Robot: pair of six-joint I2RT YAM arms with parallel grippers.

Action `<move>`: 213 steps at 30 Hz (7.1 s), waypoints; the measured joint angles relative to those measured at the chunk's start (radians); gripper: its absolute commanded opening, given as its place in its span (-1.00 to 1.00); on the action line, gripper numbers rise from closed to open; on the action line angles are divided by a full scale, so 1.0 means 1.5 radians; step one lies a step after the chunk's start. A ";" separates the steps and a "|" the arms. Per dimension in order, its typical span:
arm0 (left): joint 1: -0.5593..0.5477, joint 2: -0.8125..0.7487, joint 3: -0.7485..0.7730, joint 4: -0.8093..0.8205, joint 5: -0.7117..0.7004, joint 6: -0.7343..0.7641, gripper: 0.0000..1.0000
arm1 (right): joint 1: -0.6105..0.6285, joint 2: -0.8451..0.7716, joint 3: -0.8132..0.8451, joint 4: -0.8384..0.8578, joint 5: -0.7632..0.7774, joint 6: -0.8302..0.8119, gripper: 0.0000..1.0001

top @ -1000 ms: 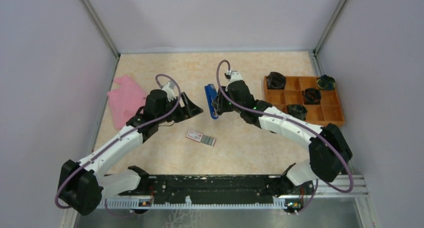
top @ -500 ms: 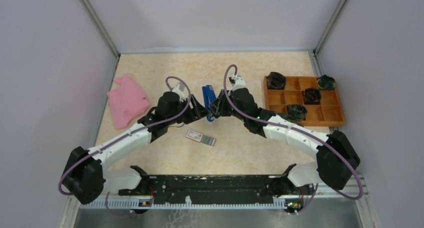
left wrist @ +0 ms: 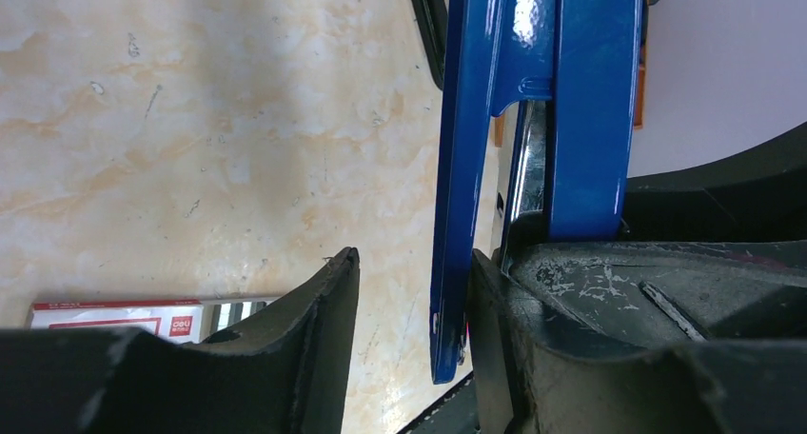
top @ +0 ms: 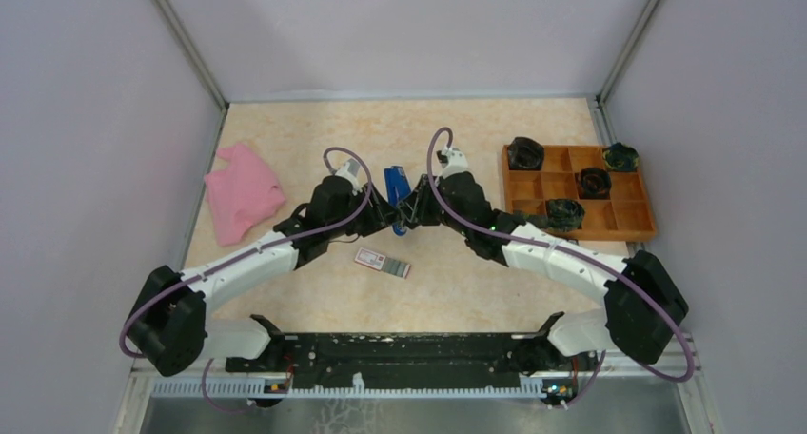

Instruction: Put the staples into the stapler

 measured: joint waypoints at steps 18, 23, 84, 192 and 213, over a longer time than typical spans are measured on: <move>-0.020 0.009 -0.009 0.048 -0.003 -0.017 -0.93 | 0.001 -0.019 -0.025 0.013 -0.010 0.004 -1.00; -0.026 -0.003 -0.009 0.039 -0.021 -0.014 -1.00 | -0.019 -0.022 -0.025 0.004 -0.042 0.008 -1.00; -0.038 -0.127 -0.119 0.071 0.212 0.146 -1.00 | -0.312 0.292 0.346 -0.172 -0.435 -0.119 -0.40; 0.040 0.074 0.050 -0.146 -0.069 0.096 0.53 | -0.067 0.419 0.337 -0.194 0.013 -0.069 0.01; -0.013 0.357 0.262 -0.233 -0.170 0.156 0.04 | -0.304 0.157 0.192 -0.245 -0.009 -0.291 0.31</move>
